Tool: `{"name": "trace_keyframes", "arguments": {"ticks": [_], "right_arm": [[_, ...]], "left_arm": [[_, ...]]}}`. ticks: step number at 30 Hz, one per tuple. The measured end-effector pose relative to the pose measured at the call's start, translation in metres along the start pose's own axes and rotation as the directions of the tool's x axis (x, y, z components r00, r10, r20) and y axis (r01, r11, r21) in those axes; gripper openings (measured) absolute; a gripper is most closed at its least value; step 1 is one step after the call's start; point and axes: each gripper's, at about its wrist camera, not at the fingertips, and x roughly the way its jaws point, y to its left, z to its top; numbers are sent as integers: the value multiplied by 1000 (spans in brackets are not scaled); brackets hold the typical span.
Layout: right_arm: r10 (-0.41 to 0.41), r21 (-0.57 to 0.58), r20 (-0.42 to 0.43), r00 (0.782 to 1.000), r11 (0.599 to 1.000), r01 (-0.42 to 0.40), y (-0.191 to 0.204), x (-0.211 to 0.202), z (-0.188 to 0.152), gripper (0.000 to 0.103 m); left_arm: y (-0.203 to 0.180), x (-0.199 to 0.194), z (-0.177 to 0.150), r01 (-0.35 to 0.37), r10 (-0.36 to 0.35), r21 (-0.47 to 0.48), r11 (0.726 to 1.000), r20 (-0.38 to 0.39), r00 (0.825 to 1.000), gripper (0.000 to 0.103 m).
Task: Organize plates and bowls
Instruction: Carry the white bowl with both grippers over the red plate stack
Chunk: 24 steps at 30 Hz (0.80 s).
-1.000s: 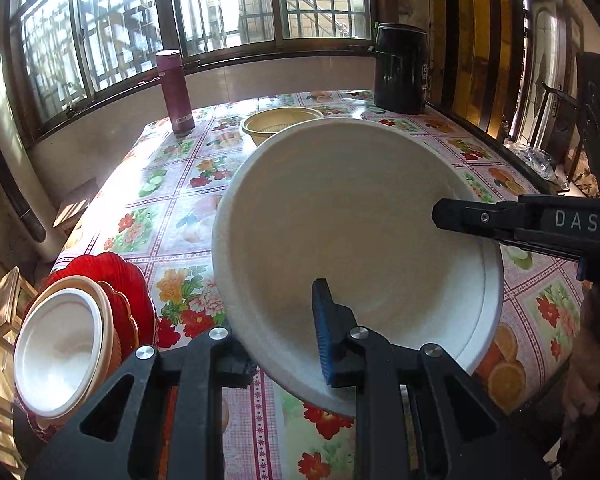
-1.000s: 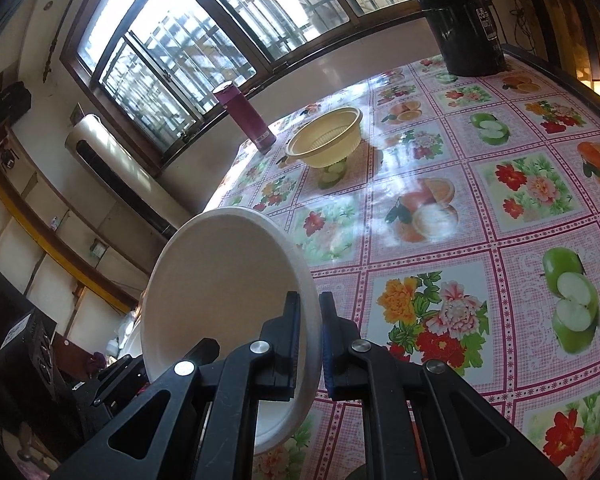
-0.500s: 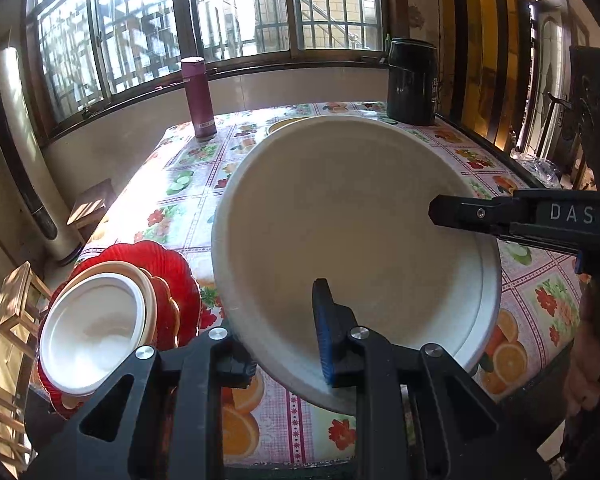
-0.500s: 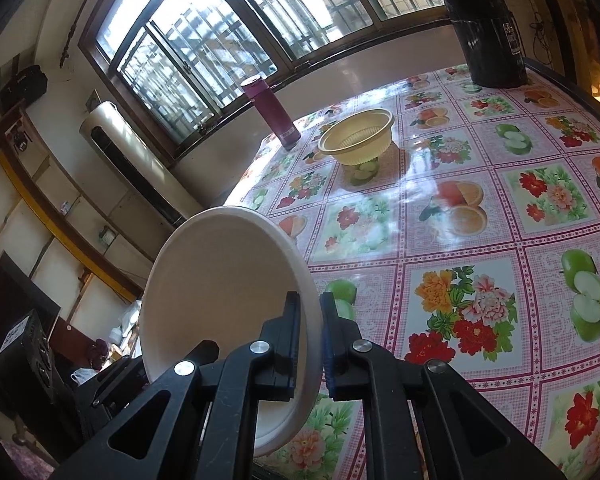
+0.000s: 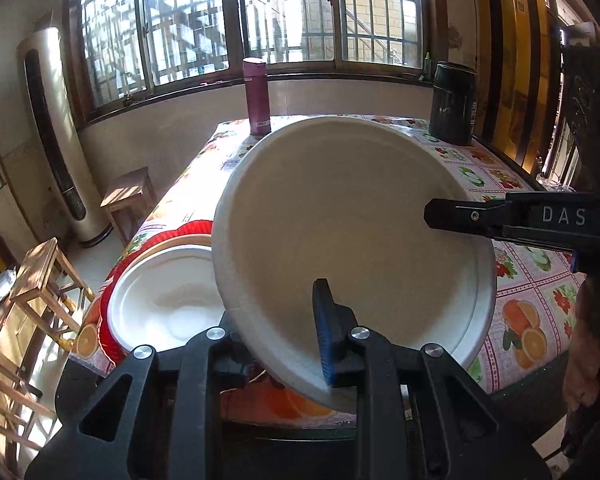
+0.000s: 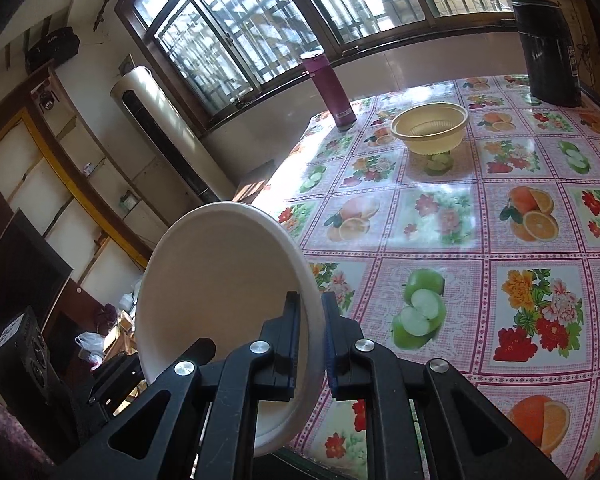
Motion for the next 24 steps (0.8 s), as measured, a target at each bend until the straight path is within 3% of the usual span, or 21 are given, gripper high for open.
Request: {"name": "trace_keyframes", "arguments": {"ticks": [14,24], "right_arm": [[81,-155,-113,990,983,-98,99,75,5,12],[123,-151,-149,981,978,-145,121,98,15,12]], "left_arm": [[93,-5,-1,-121,124,-173,977,4,992,22],[119,7,1,-130,128,-216,968,-24,992,22]]}}
